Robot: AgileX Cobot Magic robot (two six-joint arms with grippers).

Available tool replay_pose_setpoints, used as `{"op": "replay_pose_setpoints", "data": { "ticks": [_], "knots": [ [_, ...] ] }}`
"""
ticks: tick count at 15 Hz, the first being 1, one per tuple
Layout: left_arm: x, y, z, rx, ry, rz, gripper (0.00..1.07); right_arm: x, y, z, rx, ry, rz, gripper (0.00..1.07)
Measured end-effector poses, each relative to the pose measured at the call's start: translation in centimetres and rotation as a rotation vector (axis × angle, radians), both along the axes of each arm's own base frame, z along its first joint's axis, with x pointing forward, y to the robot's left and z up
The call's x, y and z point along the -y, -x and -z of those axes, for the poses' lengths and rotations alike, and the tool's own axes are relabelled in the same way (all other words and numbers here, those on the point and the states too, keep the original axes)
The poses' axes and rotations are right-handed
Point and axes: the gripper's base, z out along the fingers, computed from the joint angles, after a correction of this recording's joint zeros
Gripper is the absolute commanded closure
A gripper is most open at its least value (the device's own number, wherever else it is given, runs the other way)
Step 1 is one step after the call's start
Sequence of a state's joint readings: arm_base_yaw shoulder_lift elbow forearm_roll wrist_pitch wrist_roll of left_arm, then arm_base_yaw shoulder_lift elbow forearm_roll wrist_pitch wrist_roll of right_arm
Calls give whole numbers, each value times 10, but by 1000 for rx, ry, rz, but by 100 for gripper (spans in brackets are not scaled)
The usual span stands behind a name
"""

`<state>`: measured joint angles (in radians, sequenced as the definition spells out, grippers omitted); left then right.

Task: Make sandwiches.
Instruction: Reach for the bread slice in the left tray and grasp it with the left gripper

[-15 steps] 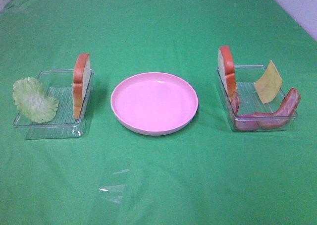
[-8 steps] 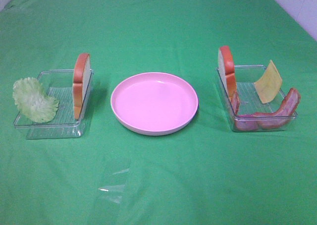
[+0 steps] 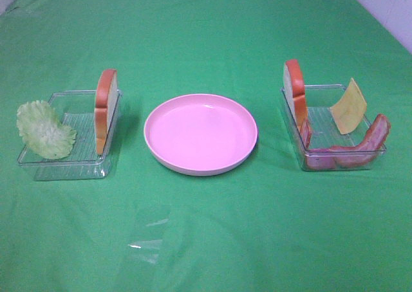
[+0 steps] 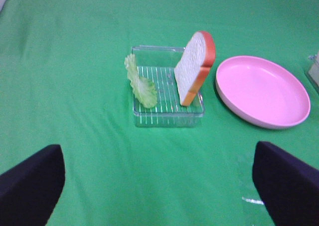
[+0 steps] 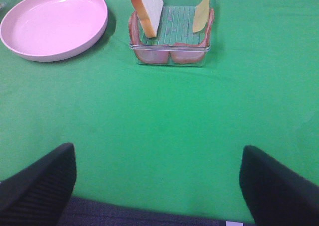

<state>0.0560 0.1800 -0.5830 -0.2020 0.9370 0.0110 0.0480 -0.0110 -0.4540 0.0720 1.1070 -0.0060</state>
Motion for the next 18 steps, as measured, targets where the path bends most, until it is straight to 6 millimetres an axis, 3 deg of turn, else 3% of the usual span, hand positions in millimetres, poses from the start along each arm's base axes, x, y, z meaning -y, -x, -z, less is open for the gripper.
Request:
{"op": "replay_pose_setpoints", "data": {
  "ticks": [2, 3, 4, 6, 9, 10, 11, 13, 14, 16, 18],
  "knots": [
    [-2, -21, -12, -9, 11, -15, 12, 0, 0, 0, 0, 0, 0, 20],
    [-5, -54, -26, -48, 24, -30, 12, 0, 0, 0, 0, 0, 0, 20],
    [-6, -73, -33, -86, 30, -31, 12, 0, 0, 0, 0, 0, 0, 20],
    [-7, -99, -42, -135, 36, -32, 12, 0, 0, 0, 0, 0, 0, 20],
    [-10, -160, -61, -215, 45, -31, 12, 0, 0, 0, -1, -5, 4, 20],
    [-10, -171, -64, -233, 48, -29, 12, 0, 0, 0, 0, 0, 0, 20],
    [-11, -211, -72, -295, 57, -19, 12, 0, 0, 0, 0, 0, 0, 20],
    [-12, -251, -75, -378, 61, -1, 12, 0, 0, 0, 0, 0, 0, 20],
    [-12, -258, -74, -396, 64, 3, 12, 0, 0, 0, 0, 0, 0, 20],
    [-11, -291, -68, -493, 92, 4, 12, 0, 0, 0, -1, -5, 4, 20],
    [2, -319, -56, -567, 85, 17, 12, 0, 0, 0, 0, 0, 0, 20]
  ]
}}
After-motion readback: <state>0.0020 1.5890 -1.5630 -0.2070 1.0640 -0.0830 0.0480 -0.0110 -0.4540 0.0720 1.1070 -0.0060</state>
